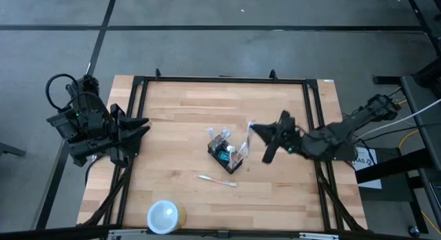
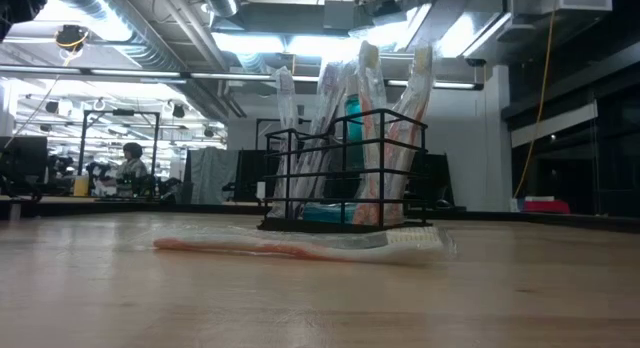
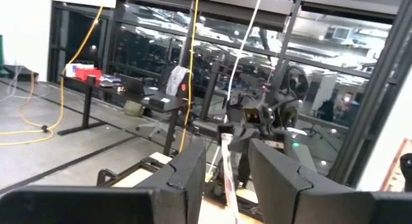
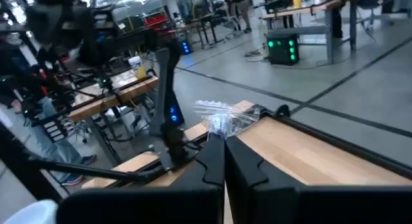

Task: Pick & Place toothbrushing station
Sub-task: Put the violet toothbrush into the wire organizer

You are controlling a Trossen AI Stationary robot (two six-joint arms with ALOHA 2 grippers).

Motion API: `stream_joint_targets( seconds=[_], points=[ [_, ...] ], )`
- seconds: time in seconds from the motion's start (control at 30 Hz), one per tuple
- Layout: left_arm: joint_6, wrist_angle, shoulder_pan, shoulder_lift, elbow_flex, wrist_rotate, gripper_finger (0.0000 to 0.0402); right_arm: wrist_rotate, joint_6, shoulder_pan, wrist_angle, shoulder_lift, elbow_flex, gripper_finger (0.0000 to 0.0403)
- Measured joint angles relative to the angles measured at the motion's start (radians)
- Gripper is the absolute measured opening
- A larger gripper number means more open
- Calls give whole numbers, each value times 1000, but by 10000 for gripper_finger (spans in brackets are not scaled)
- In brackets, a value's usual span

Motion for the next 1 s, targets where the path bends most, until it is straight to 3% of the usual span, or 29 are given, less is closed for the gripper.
stream_joint_targets(
  seconds=[0.17, 0.3, 0.47, 0.8, 1.0],
  points=[
    [-7, 0, -33, 0, 0, 1, 113, 7, -11, 43, 154, 128, -2, 0],
    [-20, 0, -57, 0, 0, 0, 113, -5, -177, 23, 439, 216, -2, 0],
    [-28, -1, -80, 3, 0, 1, 113, -151, -307, -86, 654, 308, -2, 0],
    [-30, -1, -119, 3, 0, -2, 113, -376, -333, -253, 692, 402, -2, 0],
    [-37, 0, -119, 3, 0, -5, 113, -432, -311, -297, 675, 461, -2, 0]
  ],
)
